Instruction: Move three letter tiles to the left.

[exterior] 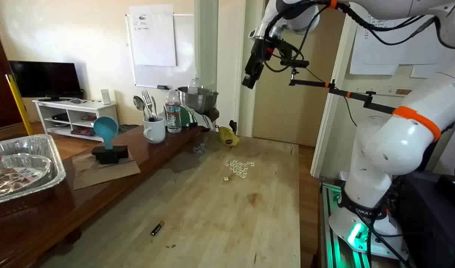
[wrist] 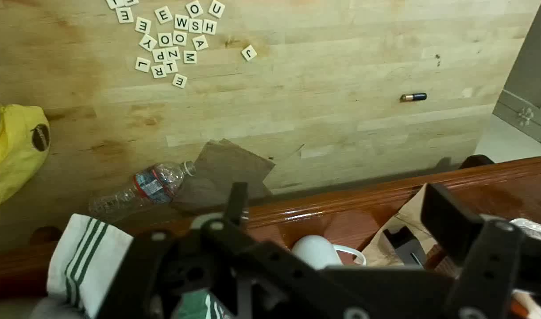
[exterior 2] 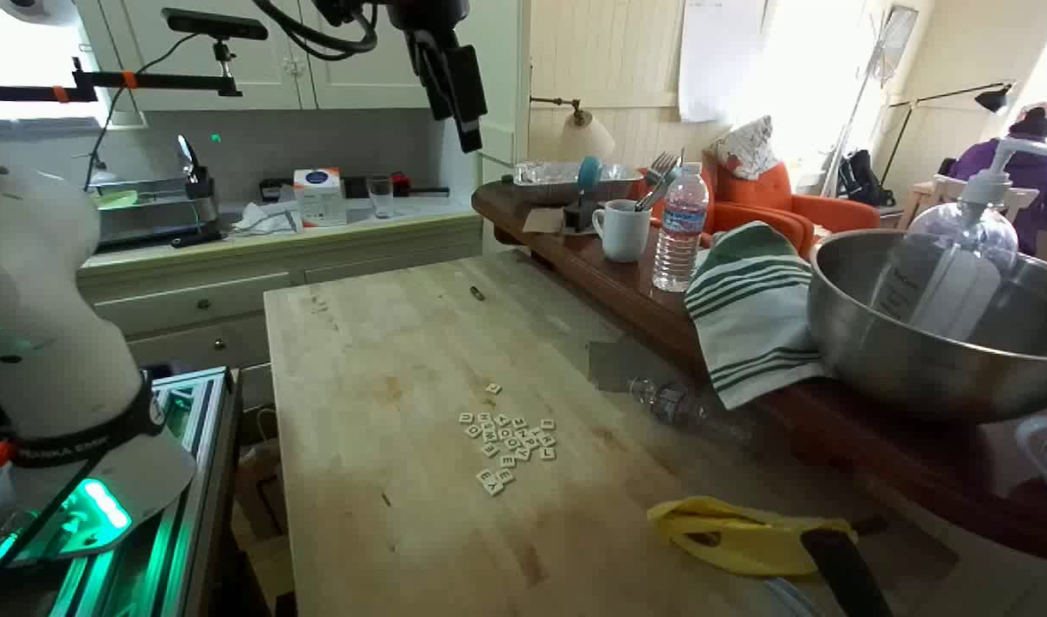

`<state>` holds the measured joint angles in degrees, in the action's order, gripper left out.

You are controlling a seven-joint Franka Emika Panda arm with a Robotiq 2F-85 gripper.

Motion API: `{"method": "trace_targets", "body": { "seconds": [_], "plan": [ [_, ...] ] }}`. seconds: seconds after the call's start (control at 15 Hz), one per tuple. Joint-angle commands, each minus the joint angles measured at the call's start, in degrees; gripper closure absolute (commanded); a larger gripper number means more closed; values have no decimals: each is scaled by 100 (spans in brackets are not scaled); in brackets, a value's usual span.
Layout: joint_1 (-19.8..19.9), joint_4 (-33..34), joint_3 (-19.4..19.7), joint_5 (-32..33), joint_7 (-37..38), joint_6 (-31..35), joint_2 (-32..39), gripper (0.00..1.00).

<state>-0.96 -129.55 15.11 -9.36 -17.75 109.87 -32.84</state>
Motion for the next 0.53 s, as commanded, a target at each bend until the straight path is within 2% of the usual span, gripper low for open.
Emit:
{"method": "trace_targets", "body": {
  "seconds": [0.0, 0.2, 0.47],
  "plan": [
    [131, 18, -96, -69, -59, -25, 26, 0],
    [34, 119, -173, -13, -126, -184, 423, 0],
    [-70, 2, -477, 248, -459, 80, 1317, 0]
  ]
}}
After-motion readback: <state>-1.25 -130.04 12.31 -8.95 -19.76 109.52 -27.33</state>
